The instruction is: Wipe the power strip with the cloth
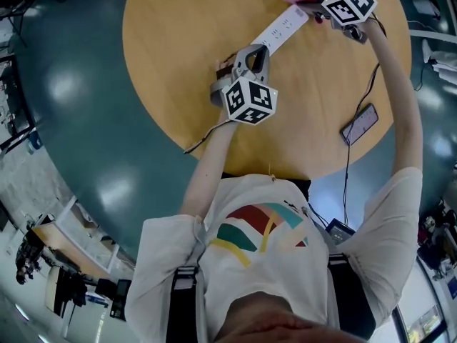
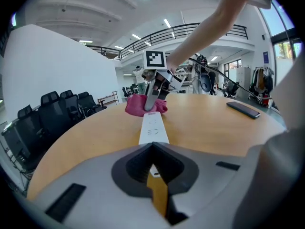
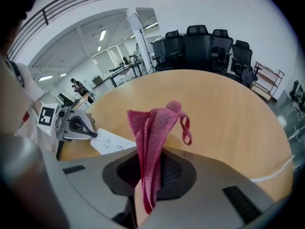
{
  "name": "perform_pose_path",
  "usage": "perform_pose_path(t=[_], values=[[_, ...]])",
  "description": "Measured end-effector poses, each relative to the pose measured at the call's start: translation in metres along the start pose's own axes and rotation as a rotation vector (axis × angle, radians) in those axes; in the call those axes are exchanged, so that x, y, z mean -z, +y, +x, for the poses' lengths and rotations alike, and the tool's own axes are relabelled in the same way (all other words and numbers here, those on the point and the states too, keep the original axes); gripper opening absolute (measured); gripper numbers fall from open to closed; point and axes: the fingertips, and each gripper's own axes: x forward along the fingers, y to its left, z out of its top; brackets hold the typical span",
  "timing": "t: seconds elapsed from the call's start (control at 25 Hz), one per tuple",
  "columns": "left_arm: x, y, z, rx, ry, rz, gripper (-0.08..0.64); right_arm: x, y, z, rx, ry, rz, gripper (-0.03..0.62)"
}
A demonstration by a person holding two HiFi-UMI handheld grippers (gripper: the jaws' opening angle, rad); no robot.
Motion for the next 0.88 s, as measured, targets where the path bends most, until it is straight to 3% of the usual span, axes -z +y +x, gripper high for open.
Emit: perform_pose_path(t=[0.56, 0.76, 0.88], values=[[-0.003, -0.006, 0.006, 0.005, 0.010, 0.018, 0.040, 0.049, 0.018, -0.031, 0.200, -0.269, 0.290, 0.039], [-0.004, -0.009, 0.005, 0.024, 0.016, 0.032, 0.041, 0.072, 0.032, -0.035, 0.186, -0.363, 0.458, 0.038], [-0.003, -0.010, 0.006, 0.034, 0.017, 0.047, 0.040, 0.082, 0.039, -0.037, 0.202, -0.370, 0.469, 0.038]])
